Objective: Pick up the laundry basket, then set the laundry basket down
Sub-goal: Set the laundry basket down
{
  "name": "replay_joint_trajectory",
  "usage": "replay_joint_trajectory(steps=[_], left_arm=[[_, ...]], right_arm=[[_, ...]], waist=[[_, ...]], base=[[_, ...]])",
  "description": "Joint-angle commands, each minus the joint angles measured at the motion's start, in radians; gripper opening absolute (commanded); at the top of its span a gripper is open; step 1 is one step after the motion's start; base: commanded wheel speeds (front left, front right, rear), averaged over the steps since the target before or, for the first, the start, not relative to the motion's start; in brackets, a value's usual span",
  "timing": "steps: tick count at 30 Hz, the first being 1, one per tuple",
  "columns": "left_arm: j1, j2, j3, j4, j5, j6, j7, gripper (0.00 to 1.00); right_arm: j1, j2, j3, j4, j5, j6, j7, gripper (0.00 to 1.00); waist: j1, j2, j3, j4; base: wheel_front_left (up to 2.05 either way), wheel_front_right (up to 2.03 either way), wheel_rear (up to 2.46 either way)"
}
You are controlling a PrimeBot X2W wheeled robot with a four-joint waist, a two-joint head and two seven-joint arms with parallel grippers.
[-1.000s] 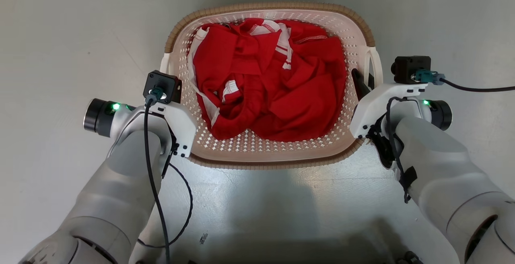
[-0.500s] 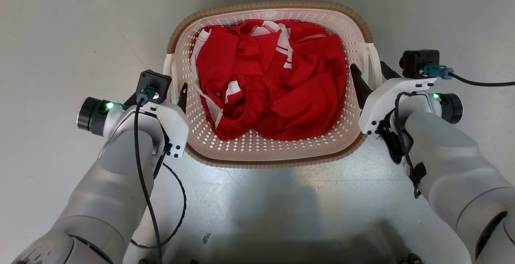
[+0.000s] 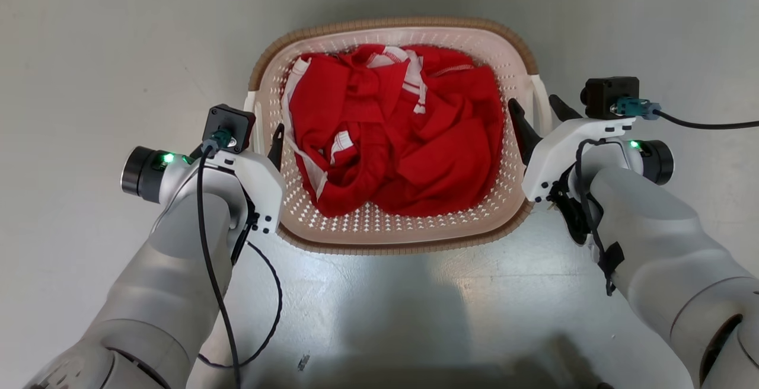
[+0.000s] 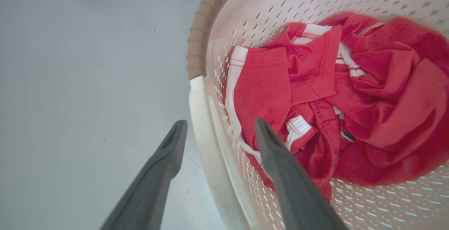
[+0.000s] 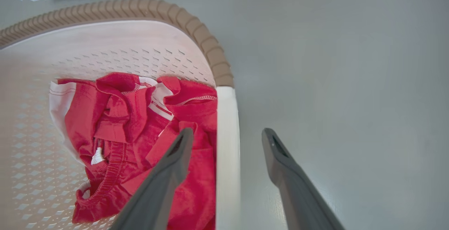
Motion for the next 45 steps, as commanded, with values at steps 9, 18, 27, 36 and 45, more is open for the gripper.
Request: replay_joint_trajectory(steps=[9,18,27,36,45], left_arm=[[0.075,0.026,0.001,-0.006,-0.034,0.000,0.007,1.00],[0.137,0.026,-0.028,-0.038,-0.059,0.005,0.014,1.00],[0.207,0.025,-0.046,-0.054,-0.097,0.023,0.014,1.00],[0.269,0.025,-0.024,-0.054,-0.136,0.052,-0.014,1.00],[0.312,0.079,0.091,-0.212,-0.092,0.110,-0.022,1.00]], right_arm=[[0.100,0.006,0.019,-0.017,0.022,0.001,0.011,1.00],[0.158,0.006,0.029,-0.022,0.029,0.001,0.019,1.00],[0.217,0.006,0.034,-0.014,0.025,0.001,0.028,1.00],[0.257,0.006,0.036,-0.009,0.020,0.001,-0.016,1.00],[0.247,0.006,0.001,-0.010,-0.003,0.001,-0.058,1.00]], waist=[[0.0000,0.0000,-0.088,-0.016],[0.0000,0.0000,-0.198,-0.027],[0.0000,0.0000,-0.331,-0.024],[0.0000,0.0000,-0.461,-0.025],[0.0000,0.0000,-0.561,-0.036]], base=[[0.00,0.00,0.00],[0.00,0.00,0.00],[0.00,0.00,0.00],[0.00,0.00,0.00],[0.00,0.00,0.00]])
